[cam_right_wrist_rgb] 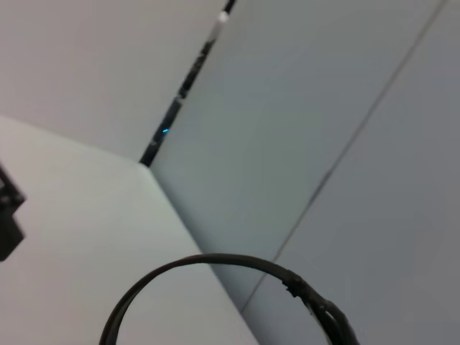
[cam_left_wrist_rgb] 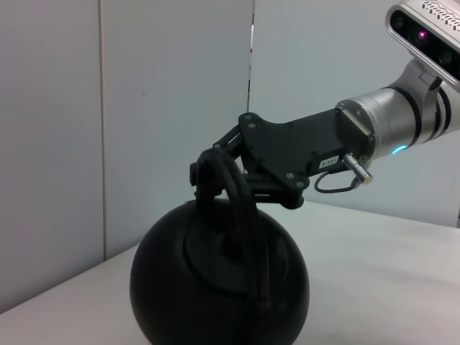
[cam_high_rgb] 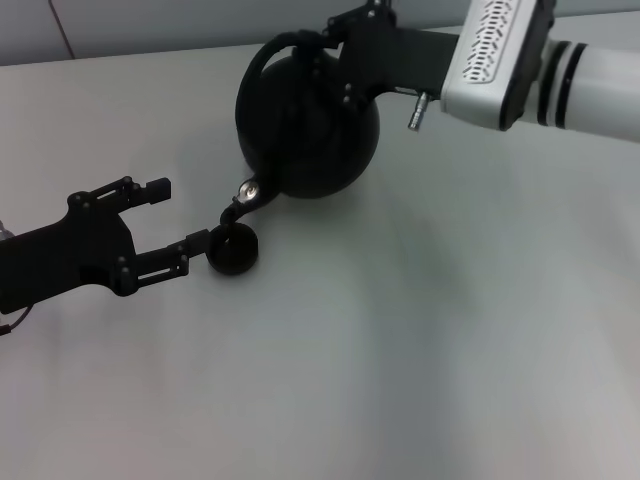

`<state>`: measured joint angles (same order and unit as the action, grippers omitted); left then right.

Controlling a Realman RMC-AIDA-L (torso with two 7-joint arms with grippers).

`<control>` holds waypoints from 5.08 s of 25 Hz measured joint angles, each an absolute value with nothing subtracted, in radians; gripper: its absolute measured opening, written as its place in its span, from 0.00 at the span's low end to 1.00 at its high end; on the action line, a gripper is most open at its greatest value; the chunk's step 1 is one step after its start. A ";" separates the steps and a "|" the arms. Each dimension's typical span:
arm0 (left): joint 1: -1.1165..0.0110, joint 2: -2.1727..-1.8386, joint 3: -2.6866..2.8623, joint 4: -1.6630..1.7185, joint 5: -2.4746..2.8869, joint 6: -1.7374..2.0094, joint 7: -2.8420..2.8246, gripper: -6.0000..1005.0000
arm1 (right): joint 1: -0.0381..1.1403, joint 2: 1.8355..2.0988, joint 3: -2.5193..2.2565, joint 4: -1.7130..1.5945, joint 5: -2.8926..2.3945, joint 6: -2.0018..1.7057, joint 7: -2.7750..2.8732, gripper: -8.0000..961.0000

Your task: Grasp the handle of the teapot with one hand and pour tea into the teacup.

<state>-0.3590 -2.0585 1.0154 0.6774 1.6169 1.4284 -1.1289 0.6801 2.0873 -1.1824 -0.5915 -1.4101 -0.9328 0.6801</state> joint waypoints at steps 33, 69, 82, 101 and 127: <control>-0.361 -2.059 1.015 0.684 1.615 1.421 -1.140 0.80 | 0.502 2.083 -1.156 -0.430 -0.921 -0.978 0.719 0.10; -0.365 -2.059 1.016 0.687 1.621 1.441 -1.150 0.80 | 0.513 2.078 -1.155 -0.326 -0.930 -0.880 0.732 0.09; -0.366 -2.059 1.015 0.687 1.622 1.440 -1.151 0.79 | 0.514 2.079 -1.168 -0.344 -0.947 -0.904 0.722 0.19; -0.360 -2.057 1.015 0.687 1.616 1.440 -1.152 0.79 | 0.434 2.085 -1.136 -0.412 -0.938 -1.038 0.670 0.75; -0.321 -2.057 0.929 0.706 1.613 1.693 -1.165 0.79 | 0.357 2.077 -1.078 -0.705 -1.517 -1.460 1.085 0.75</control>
<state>-0.3206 -2.0569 0.9285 0.7055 1.6131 1.6935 -1.1655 0.3572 2.0768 -1.0780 -0.7051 -1.5171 -1.4600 1.0850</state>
